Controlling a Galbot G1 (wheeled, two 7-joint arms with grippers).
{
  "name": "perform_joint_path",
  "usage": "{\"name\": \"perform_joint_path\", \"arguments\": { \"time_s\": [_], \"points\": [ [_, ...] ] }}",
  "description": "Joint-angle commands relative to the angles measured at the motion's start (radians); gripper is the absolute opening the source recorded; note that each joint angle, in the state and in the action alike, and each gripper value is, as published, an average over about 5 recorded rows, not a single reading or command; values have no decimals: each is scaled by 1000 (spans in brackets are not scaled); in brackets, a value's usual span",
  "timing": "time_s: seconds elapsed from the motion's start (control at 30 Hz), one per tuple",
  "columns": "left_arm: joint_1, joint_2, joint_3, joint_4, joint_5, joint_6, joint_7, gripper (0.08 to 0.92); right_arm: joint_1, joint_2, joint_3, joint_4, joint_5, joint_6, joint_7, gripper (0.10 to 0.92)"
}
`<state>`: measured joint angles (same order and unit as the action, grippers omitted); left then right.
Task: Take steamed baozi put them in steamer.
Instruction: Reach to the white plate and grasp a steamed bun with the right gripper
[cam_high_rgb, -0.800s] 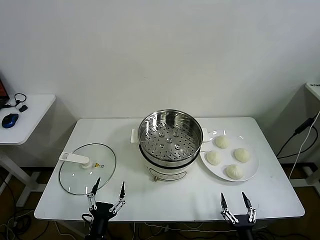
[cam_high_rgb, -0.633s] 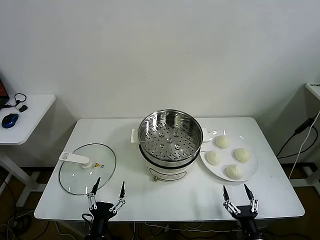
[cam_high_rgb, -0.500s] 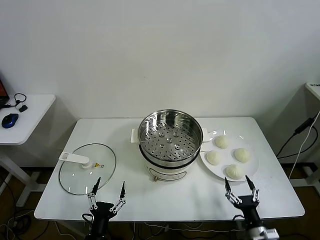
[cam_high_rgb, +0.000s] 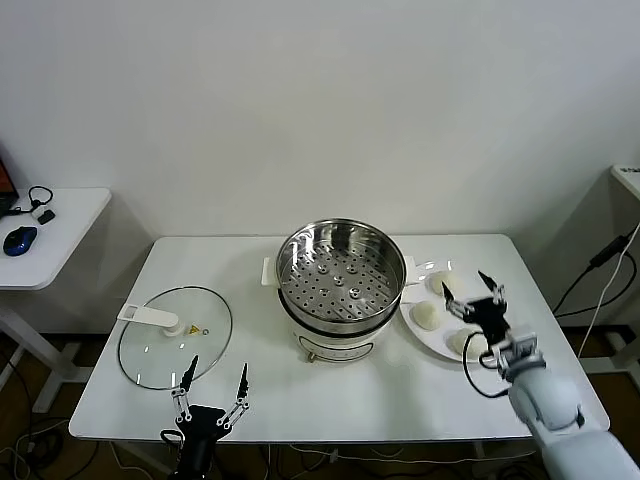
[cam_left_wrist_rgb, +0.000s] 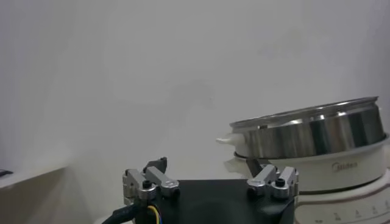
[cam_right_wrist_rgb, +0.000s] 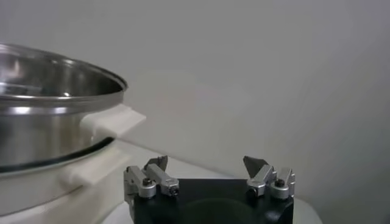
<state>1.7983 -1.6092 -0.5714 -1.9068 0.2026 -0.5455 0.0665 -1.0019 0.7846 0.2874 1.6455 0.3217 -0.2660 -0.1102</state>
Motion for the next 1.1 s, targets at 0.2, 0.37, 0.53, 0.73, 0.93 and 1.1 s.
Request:
{"name": "perform_joint_path", "arguments": {
  "time_s": [0.2,0.37,0.53,0.73,0.93,1.1],
  "points": [
    [9,-25,1,-4,20,-13,-4,823,463,-328,-354,-123,-37,-249,-363,823],
    [8,-25,9,5,32,-17,-4,823,764,-400,-660,-245,-83,-121,-596,823],
    [9,-24,14,11,43,-21,-5,823,1138,-355,-1077,-379,-104,9,-767,823],
    [14,-24,12,11,47,-25,-5,823,1405,-242,-1439,-517,-106,129,-892,823],
    [20,-25,8,6,47,-26,-5,823,1513,-134,-1647,-647,-100,221,-961,823],
    [18,-23,1,8,46,-25,-5,823,1520,-45,-1689,-747,-84,258,-987,823]
  ]
}}
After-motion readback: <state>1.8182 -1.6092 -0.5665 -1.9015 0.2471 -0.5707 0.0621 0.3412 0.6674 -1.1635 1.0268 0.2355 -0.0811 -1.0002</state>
